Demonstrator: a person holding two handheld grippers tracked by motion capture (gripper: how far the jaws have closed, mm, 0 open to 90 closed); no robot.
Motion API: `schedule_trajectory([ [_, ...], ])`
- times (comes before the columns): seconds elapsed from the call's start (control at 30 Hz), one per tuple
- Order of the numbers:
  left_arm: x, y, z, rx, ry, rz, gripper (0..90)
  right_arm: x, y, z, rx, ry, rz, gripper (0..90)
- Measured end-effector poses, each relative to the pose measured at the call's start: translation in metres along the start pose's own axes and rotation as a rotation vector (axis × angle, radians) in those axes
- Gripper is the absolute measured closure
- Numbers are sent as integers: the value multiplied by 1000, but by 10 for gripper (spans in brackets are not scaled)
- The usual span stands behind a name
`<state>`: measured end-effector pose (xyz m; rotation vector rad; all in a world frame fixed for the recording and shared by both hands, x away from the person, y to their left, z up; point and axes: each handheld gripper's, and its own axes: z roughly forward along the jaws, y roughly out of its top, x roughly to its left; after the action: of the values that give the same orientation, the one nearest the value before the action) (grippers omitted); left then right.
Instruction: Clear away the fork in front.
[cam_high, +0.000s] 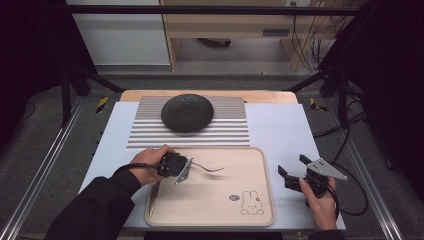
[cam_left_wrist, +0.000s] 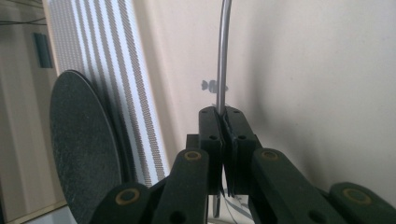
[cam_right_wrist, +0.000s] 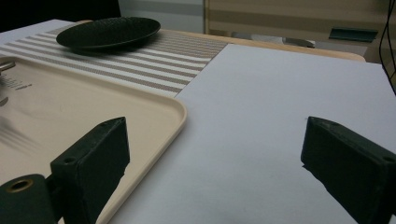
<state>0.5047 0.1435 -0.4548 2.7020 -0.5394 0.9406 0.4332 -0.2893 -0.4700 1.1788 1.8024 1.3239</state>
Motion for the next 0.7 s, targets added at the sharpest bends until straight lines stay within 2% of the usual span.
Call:
schedule_trajectory([
  [0.27,4,0,1,23,-30,17,872,0,0,1,5,3,-7,81],
  [0.4,5,1,2,28,-36,24,872,0,0,0,6,5,5,78],
  [0.6,7,2,3,32,-20,16,869,0,0,1,9,8,-2,78],
  [0.7,8,1,3,22,-11,-15,821,0,-1,1,12,9,-3,78],
])
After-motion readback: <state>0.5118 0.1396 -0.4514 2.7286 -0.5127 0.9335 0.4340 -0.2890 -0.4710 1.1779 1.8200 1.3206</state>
